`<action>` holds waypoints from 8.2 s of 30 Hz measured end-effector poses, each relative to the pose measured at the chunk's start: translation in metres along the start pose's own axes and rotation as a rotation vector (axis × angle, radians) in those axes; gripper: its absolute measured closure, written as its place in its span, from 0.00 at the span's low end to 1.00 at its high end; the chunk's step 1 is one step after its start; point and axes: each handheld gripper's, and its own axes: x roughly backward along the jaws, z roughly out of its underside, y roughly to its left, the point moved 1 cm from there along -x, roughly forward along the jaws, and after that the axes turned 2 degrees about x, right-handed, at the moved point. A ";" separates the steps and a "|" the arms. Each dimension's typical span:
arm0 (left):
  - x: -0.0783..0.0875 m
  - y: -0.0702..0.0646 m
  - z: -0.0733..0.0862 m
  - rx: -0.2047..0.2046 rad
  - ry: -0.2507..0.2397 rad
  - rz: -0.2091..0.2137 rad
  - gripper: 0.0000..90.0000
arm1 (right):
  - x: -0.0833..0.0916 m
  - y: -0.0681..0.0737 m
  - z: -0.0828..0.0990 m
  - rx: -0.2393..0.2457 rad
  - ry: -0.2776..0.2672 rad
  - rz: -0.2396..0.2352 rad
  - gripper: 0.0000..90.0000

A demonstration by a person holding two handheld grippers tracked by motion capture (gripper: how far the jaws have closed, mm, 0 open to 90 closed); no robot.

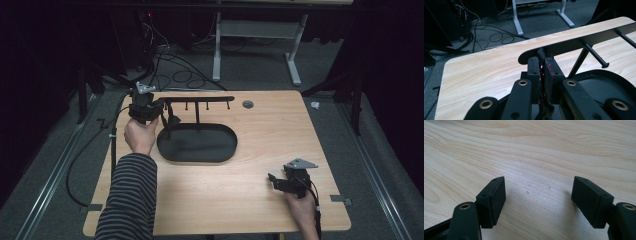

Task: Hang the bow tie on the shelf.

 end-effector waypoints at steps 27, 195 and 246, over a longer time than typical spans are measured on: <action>0.020 0.003 0.007 0.037 -0.015 0.040 0.73 | 0.000 0.000 0.000 0.004 0.000 0.003 0.32; 0.107 -0.013 0.140 0.101 -0.027 0.137 0.49 | 0.000 0.001 0.000 0.007 0.003 0.005 0.32; 0.053 -0.047 0.178 0.104 0.091 0.185 0.48 | 0.000 0.000 0.000 0.008 0.002 0.005 0.32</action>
